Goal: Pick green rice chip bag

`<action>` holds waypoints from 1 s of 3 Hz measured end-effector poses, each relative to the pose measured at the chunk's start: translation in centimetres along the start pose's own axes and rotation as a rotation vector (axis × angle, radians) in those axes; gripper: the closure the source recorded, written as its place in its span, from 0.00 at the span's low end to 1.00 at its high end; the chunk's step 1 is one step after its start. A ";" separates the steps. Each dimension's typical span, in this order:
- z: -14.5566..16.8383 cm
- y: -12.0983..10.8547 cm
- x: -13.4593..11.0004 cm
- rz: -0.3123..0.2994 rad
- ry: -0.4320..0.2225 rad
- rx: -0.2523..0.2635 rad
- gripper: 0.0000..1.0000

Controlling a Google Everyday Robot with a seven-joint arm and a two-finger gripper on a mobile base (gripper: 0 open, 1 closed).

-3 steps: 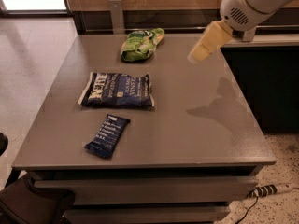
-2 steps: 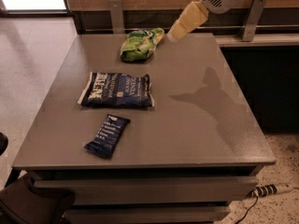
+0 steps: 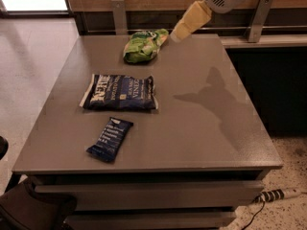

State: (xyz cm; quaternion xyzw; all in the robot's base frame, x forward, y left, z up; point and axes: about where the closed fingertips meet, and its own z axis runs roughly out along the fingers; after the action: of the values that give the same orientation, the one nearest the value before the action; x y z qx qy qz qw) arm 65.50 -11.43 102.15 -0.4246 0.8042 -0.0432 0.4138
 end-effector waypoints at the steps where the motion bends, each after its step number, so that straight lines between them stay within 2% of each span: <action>1: 7.5 -1.0 -1.3 0.025 0.022 -0.076 0.00; 2: 13.2 -2.5 -1.7 0.083 0.010 -0.135 0.00; 3: 16.0 -3.5 -1.6 0.158 -0.016 -0.167 0.00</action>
Offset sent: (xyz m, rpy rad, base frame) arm 0.1830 0.0343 -0.0876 0.2006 0.1725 0.0149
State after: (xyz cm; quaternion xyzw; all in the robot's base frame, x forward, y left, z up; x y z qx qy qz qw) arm 79.53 -7.98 94.17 -0.3933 0.8326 0.0601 0.3853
